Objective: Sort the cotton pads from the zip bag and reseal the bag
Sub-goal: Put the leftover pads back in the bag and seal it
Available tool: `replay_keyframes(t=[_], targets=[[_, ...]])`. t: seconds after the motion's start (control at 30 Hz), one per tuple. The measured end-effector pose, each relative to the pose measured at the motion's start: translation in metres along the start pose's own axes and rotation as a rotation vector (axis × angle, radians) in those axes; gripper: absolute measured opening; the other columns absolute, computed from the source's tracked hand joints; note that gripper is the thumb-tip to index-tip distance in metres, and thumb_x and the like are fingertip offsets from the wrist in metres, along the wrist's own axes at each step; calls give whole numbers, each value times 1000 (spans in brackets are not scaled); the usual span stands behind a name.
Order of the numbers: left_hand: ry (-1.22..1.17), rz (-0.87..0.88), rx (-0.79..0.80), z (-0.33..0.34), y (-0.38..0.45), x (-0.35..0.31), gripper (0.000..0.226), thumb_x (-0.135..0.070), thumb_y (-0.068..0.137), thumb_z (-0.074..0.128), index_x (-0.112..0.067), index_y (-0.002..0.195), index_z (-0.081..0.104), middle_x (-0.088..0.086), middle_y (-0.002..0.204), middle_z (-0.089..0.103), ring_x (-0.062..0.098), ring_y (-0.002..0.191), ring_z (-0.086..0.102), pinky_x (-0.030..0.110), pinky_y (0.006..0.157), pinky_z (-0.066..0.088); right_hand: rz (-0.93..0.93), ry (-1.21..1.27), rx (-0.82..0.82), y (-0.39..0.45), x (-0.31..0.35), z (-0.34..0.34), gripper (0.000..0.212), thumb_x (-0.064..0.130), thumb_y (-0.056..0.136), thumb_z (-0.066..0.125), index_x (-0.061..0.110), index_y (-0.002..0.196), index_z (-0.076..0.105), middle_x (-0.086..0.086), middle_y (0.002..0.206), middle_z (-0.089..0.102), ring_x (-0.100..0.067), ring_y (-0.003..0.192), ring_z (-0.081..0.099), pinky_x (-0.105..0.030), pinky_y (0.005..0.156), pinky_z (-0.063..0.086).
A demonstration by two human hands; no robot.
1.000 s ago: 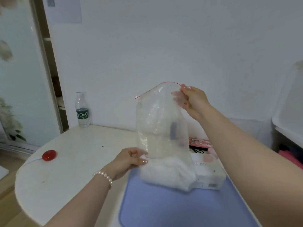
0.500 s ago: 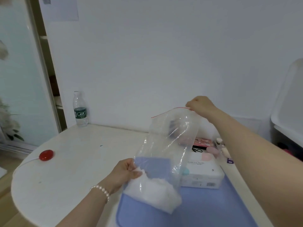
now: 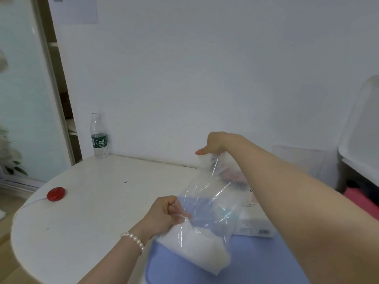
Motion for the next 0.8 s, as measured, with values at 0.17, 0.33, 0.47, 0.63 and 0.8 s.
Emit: replay_keyframes(t=[0.17,0.33,0.47,0.63,0.8], targets=[[-10,17,23,4,-1,-6,39,28,72,56,-8,61,45,1,66,72,10,74,71,15,59,47,-65,138,20,5,2,0,30,29,73,76,4,79,61,-7,76,61,-24,67,56,-28,67,45],[-27,0,20,5,0,-5,38,30,71,52,-7,63,46,5,70,73,8,70,70,20,58,48,-110,173,91,-5,8,-9,29,34,78,73,10,66,61,-2,50,41,-17,42,33,-24,51,29],[-82,-47,7,2,-4,3,32,28,69,62,-3,68,54,4,65,71,12,66,70,23,57,53,-218,254,-22,-8,11,-26,25,30,81,70,5,86,72,-2,56,49,-16,58,44,-25,60,37],[-154,-77,-1,-10,-6,10,26,22,69,68,-3,73,64,20,81,73,22,71,68,31,72,54,-222,232,-364,1,14,-48,27,40,80,69,18,66,65,-1,69,58,-20,77,56,-30,77,38],[-240,-127,-37,-11,-9,20,27,27,68,64,0,72,66,20,76,72,20,66,69,26,65,55,-141,240,-581,-5,10,-37,51,61,84,51,21,115,58,-8,120,48,-26,117,45,-40,97,35]])
Point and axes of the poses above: each hand's wrist, its own y-axis towards the middle knuckle, its own z-axis out of the palm, x = y × z, the point moved 3 cm from there along y, towards the middle knuckle
